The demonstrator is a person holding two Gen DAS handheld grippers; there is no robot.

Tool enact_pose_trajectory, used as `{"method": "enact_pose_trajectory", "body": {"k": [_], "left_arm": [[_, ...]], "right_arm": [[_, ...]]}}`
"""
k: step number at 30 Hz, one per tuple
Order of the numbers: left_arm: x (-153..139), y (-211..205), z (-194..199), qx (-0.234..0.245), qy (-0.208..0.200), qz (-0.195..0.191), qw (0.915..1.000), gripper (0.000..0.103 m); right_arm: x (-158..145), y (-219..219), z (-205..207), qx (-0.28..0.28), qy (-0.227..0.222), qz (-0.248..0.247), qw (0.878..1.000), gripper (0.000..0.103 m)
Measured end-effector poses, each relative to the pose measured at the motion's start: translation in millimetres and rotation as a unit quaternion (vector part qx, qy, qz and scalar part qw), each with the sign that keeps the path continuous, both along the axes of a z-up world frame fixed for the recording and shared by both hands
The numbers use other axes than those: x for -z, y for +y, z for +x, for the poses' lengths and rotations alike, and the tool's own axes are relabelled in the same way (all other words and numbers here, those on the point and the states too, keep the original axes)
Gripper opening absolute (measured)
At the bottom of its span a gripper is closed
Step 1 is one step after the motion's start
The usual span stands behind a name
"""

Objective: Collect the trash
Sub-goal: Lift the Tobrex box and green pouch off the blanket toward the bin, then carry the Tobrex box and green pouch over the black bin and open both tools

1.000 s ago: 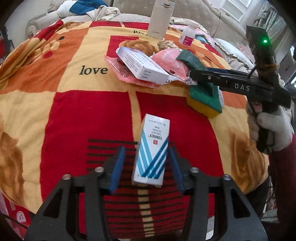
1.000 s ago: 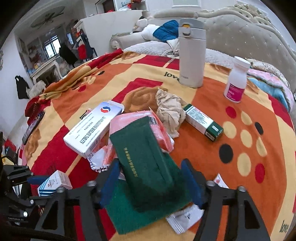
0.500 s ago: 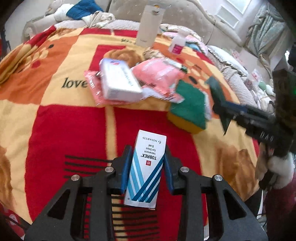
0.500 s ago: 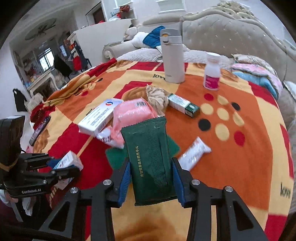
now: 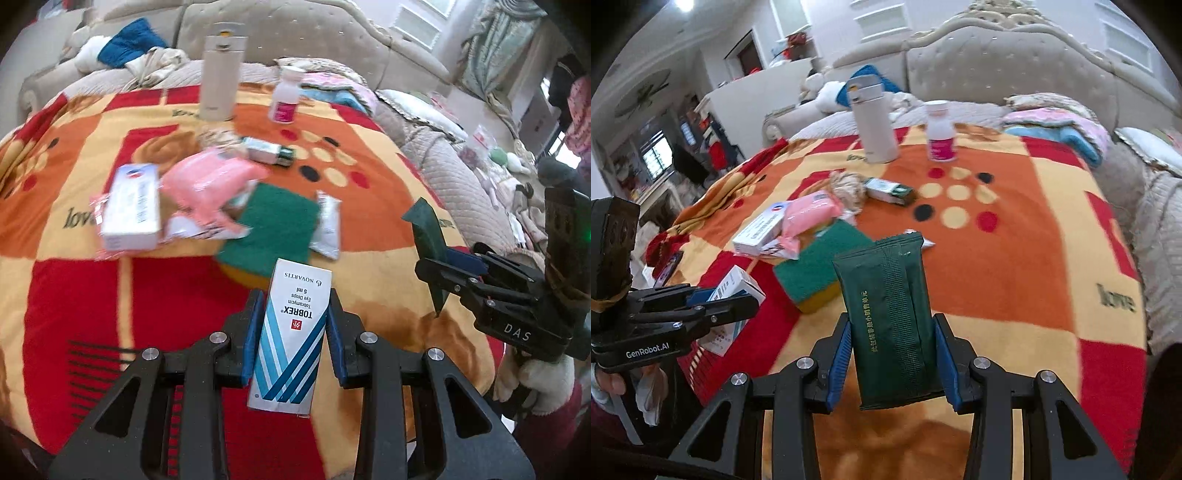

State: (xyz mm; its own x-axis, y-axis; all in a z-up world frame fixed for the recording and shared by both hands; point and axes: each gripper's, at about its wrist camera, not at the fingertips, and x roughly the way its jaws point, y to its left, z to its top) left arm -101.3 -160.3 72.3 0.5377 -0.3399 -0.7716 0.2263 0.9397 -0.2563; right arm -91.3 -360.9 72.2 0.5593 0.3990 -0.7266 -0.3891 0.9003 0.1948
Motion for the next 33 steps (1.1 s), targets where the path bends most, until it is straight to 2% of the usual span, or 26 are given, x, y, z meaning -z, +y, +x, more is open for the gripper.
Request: {"method": "enact_pose_trajectory", "body": {"k": [19, 33], "left_arm": [[-7, -119, 12, 0.079, -0.018, 0.03, 0.9963, 0.03], [-3, -219, 17, 0.155, -0.021, 0.036, 0.987, 0.03]], "right_arm": [[-2, -116, -33, 0.116, -0.004, 0.003, 0.993, 0.041], [12, -207, -55, 0.21, 0.011, 0.005, 0.978, 0.041]]}}
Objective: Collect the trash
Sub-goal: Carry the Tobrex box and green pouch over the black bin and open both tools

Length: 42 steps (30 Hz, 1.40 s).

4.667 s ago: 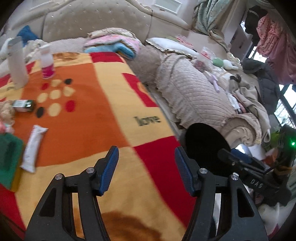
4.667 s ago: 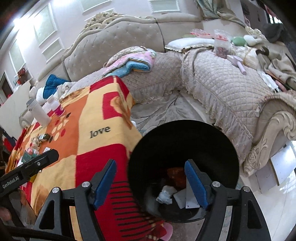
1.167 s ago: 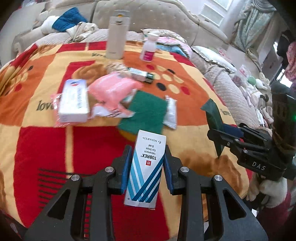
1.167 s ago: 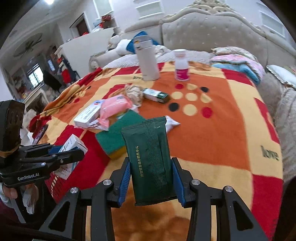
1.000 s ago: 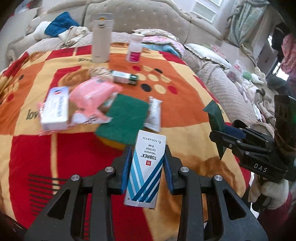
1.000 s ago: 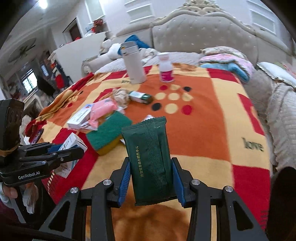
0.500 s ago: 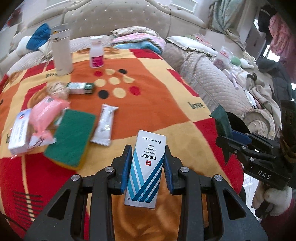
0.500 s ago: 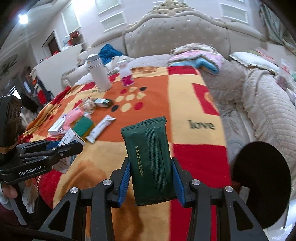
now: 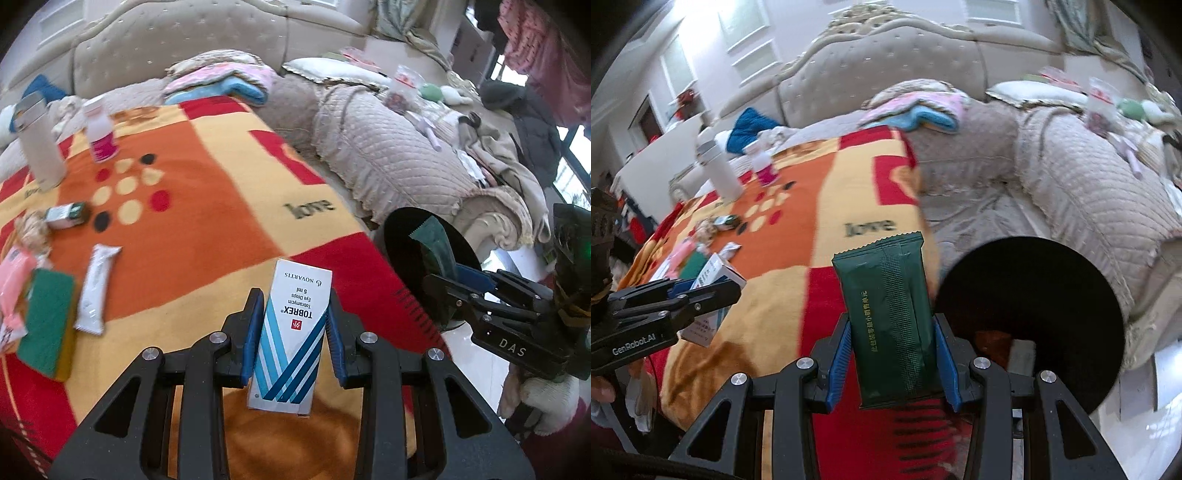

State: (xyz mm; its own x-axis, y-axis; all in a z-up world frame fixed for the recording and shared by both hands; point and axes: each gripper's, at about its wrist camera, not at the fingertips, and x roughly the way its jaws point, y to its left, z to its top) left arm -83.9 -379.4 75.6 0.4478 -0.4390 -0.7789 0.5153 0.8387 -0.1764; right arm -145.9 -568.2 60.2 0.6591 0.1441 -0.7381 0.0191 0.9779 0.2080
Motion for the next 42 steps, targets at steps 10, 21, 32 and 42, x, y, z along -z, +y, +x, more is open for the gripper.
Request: {"method": "enact_pose_trajectory", "body": {"k": [10, 21, 32, 42], "left_arm": [[4, -58, 5, 0.042, 0.012, -0.013, 0.999, 0.03], [9, -100, 10, 0.07, 0.041, -0.048, 0.9955, 0.03], [13, -127, 22, 0.08, 0.07, -0.087, 0.9905, 0.03], [13, -134, 23, 0.085, 0.065, -0.099, 0.9893, 0.034]], "right_arm": [[13, -60, -14, 0.065, 0.012, 0.008, 0.998, 0.041], [25, -87, -17, 0.095, 0.02, 0.013, 0.995, 0.041], [32, -105, -15, 0.117, 0.024, 0.016, 0.993, 0.041], [33, -116, -15, 0.134, 0.027, 0.014, 0.991, 0.041]]}}
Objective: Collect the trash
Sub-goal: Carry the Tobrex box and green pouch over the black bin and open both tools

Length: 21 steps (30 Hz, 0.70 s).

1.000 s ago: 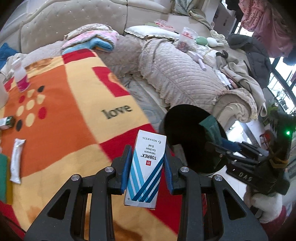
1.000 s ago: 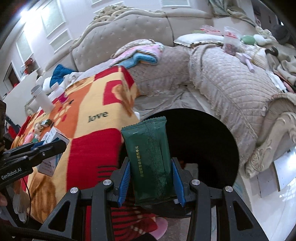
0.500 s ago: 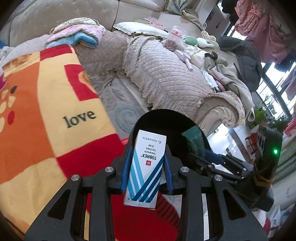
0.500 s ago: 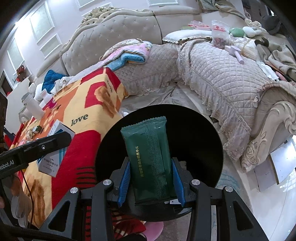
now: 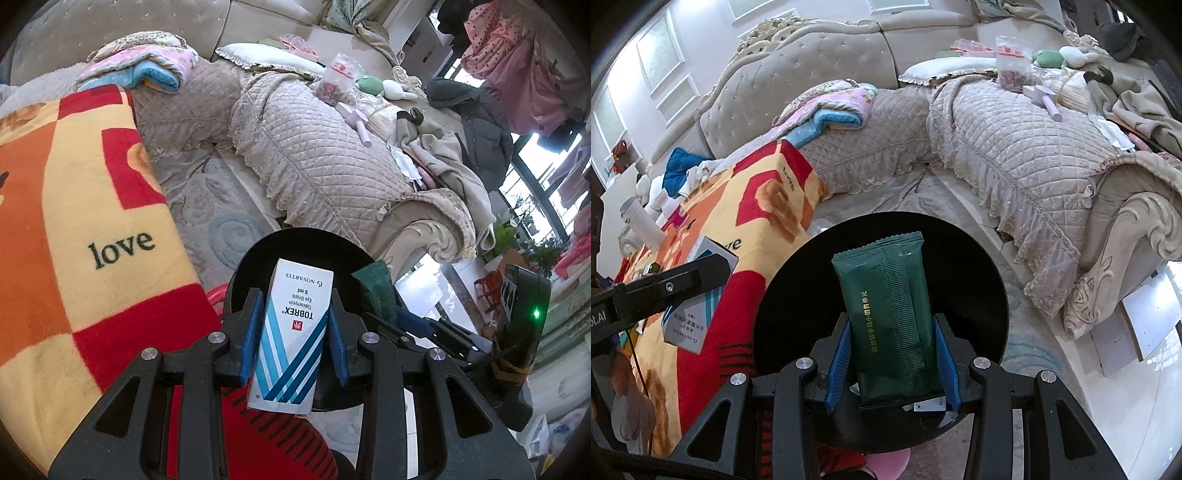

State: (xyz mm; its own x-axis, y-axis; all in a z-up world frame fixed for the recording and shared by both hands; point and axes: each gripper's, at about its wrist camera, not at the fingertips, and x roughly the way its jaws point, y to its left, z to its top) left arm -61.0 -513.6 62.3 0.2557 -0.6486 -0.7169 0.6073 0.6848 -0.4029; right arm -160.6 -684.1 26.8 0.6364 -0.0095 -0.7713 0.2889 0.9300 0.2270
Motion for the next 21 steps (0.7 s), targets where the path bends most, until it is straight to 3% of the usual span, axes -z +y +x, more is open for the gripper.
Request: {"method": "enact_pose_trajectory", "body": {"k": [1, 3, 5, 21], "left_arm": [[0, 0, 0, -0.001, 0.0, -0.002, 1.0, 0.038], [0, 3, 1, -0.005, 0.001, -0.007, 1.0, 0.061], [-2, 7, 2, -0.011, -0.001, -0.011, 0.9999, 0.062], [-11, 64, -9, -0.067, -0.053, 0.035, 0.9957, 0.062]], "right_arm": [[0, 0, 0, 0.002, -0.001, 0.0, 1.0, 0.044], [-1, -3, 0, 0.011, -0.004, 0.002, 1.0, 0.057], [-3, -6, -2, 0.02, -0.011, 0.006, 1.0, 0.063], [-18, 32, -6, -0.005, -0.019, -0.006, 1.0, 0.065]]}}
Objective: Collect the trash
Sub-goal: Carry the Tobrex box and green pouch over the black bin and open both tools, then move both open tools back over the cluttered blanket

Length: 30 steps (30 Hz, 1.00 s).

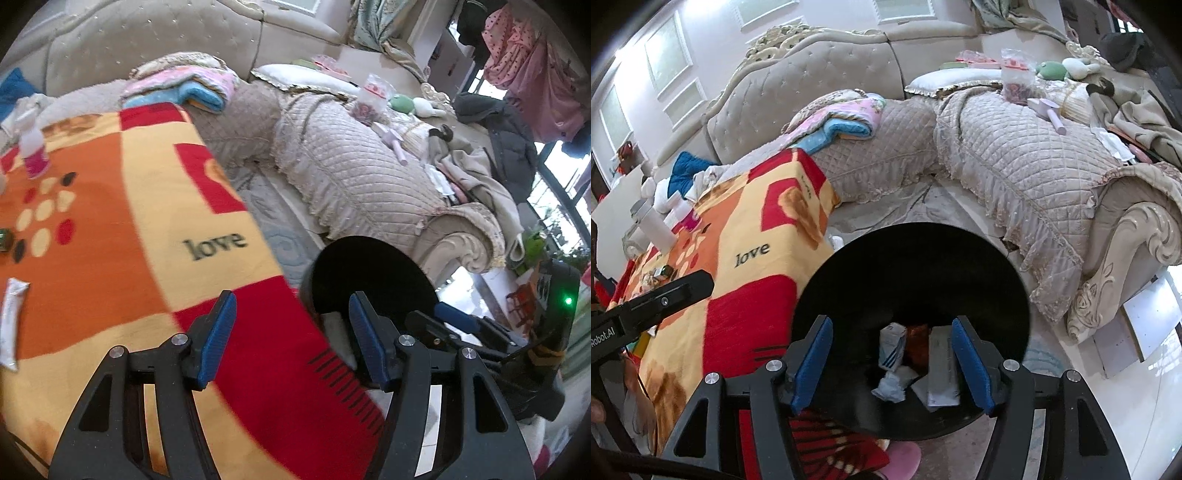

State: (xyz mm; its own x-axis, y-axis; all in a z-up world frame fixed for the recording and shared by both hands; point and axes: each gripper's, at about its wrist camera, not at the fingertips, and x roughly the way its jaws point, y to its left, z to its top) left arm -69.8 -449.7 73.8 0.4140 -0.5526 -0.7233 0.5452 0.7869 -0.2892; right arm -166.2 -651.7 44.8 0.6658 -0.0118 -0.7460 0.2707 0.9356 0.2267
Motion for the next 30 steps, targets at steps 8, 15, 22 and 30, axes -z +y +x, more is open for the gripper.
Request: {"method": "enact_pose_trajectory", "body": {"k": [8, 15, 22, 30], "left_arm": [[1, 48, -7, -0.04, -0.022, 0.029, 0.9985, 0.062], [1, 93, -7, -0.085, -0.022, 0.043, 0.9952, 0.062], [2, 138, -8, -0.124, -0.022, 0.054, 0.9906, 0.062], [3, 196, -8, -0.166, -0.008, 0.063, 0.9841, 0.062]], "right_arm": [[-7, 39, 7, -0.033, -0.001, -0.008, 0.999, 0.065], [-12, 79, 16, -0.07, -0.003, -0.007, 0.998, 0.069], [-11, 128, 29, -0.117, 0.003, -0.01, 0.993, 0.069], [-12, 178, 43, -0.165, 0.008, -0.01, 0.986, 0.07]]}}
